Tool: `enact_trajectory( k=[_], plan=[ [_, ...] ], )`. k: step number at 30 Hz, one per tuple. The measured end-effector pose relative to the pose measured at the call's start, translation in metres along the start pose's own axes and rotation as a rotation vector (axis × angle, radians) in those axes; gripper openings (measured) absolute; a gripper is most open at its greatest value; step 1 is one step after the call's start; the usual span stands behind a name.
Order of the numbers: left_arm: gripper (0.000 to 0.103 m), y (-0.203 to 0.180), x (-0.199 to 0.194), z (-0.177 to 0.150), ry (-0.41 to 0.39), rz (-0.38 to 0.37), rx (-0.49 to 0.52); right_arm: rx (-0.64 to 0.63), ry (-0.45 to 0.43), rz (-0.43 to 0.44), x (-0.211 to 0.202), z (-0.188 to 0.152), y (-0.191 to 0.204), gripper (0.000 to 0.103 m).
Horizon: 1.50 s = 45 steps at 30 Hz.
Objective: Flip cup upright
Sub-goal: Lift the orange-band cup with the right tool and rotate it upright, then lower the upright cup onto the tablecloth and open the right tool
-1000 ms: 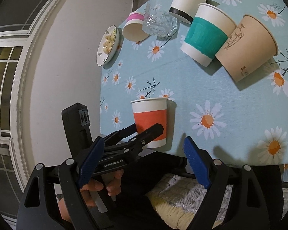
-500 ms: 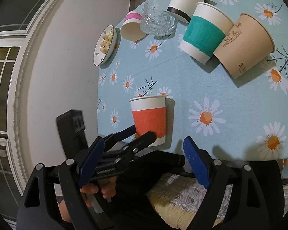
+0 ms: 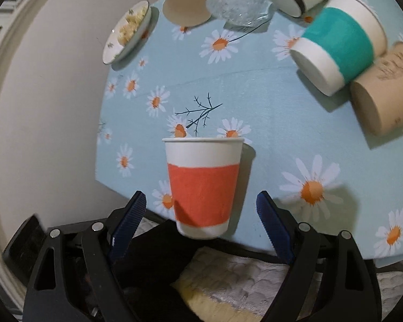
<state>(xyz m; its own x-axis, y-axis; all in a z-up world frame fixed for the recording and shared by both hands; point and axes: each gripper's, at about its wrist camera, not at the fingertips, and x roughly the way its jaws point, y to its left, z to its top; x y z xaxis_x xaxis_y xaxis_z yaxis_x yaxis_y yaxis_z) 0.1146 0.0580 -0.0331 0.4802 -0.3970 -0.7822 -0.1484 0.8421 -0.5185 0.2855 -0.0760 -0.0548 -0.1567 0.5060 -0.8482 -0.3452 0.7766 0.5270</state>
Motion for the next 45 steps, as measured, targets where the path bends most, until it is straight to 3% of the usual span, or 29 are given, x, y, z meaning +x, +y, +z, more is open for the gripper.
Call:
enact_trajectory(
  k=[5, 15, 26, 32, 37, 42, 45],
  plan=[
    [0.090, 0.015, -0.009, -0.010, -0.039, -0.046, -0.038, -0.026, 0.019, -0.084, 0.015, 0.004, 0.009, 0.078],
    [0.090, 0.048, -0.015, -0.016, -0.057, -0.134, -0.138, -0.053, 0.035, -0.167, 0.026, 0.008, 0.015, 0.065],
    [0.090, 0.050, -0.016, -0.015, -0.066, -0.137, -0.144, -0.064, -0.015, -0.157, 0.013, 0.004, 0.020, 0.064],
    [0.090, 0.045, -0.018, -0.004, -0.124, -0.145, -0.138, -0.151, -0.336, -0.123, -0.029, -0.033, 0.027, 0.064],
    [0.090, 0.043, -0.015, 0.004, -0.150, -0.180, -0.148, -0.197, -0.629, -0.184, -0.038, -0.071, 0.022, 0.064],
    [0.090, 0.043, -0.010, 0.008, -0.146, -0.248, -0.170, -0.281, -0.836, -0.266, -0.025, -0.097, 0.027, 0.064],
    [0.090, 0.046, -0.011, 0.008, -0.151, -0.259, -0.180, -0.286, -0.910, -0.306, -0.013, -0.103, 0.027, 0.064]
  ],
)
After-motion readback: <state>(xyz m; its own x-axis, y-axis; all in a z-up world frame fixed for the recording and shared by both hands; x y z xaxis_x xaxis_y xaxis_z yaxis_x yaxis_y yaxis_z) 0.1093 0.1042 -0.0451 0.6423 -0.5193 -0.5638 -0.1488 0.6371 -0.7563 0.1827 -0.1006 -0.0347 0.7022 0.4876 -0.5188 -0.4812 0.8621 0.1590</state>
